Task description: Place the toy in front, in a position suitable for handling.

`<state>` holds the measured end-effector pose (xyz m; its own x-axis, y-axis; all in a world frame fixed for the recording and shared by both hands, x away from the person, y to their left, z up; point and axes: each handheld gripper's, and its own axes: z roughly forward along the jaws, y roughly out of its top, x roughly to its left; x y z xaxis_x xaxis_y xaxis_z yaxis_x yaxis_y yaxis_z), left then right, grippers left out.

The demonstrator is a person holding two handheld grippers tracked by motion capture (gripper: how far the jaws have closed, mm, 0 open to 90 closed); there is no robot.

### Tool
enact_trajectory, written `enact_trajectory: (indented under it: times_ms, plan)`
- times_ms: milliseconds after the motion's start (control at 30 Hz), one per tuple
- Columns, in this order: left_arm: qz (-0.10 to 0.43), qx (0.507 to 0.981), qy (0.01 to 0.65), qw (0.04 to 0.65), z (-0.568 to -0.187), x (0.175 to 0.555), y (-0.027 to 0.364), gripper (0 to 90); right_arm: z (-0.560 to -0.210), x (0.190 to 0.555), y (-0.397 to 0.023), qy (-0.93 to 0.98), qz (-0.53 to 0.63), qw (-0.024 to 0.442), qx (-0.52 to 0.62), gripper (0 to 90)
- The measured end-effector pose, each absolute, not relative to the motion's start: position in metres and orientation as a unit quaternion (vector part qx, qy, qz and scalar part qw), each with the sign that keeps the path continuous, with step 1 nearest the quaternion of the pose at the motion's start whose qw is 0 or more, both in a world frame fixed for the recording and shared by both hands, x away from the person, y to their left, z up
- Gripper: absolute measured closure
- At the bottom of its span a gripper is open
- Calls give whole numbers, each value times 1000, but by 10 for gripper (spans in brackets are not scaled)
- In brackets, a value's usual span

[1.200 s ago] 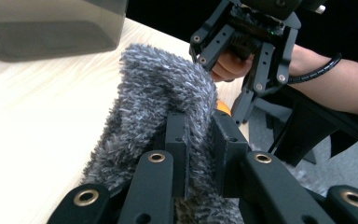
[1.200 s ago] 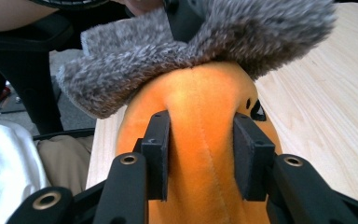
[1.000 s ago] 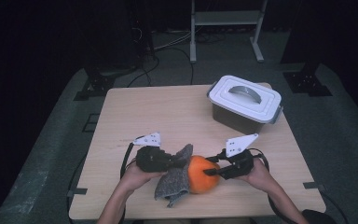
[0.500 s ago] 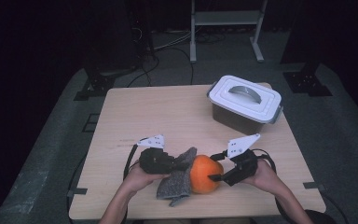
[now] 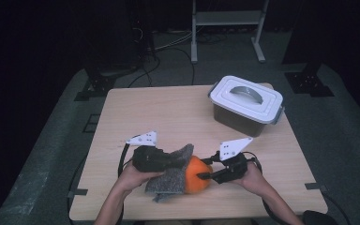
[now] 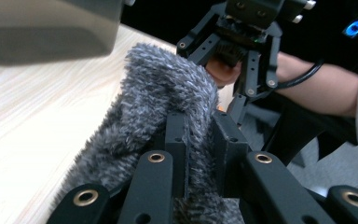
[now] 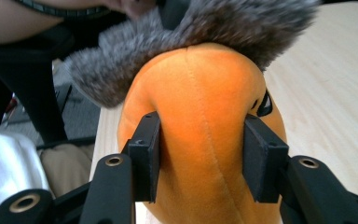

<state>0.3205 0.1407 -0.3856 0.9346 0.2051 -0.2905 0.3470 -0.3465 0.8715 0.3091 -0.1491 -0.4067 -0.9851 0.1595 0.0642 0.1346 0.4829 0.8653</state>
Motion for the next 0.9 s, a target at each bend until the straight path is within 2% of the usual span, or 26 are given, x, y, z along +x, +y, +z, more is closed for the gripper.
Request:
enact_trajectory:
  times_ms: [500, 767, 833, 900]
  plan:
    - [-88, 817, 183, 539, -403, 326, 135, 783, -412, 329, -187, 864, 485, 16, 135, 463]
    - [-85, 816, 188, 541, -403, 324, 128, 784, -391, 315, -187, 858, 497, 22, 128, 374]
    - [-86, 818, 184, 538, -403, 323, 125, 783, -393, 312, -179, 863, 488, 32, 125, 381]
    - [-83, 821, 183, 535, -403, 323, 125, 783, -396, 311, -175, 867, 481, 40, 123, 441]
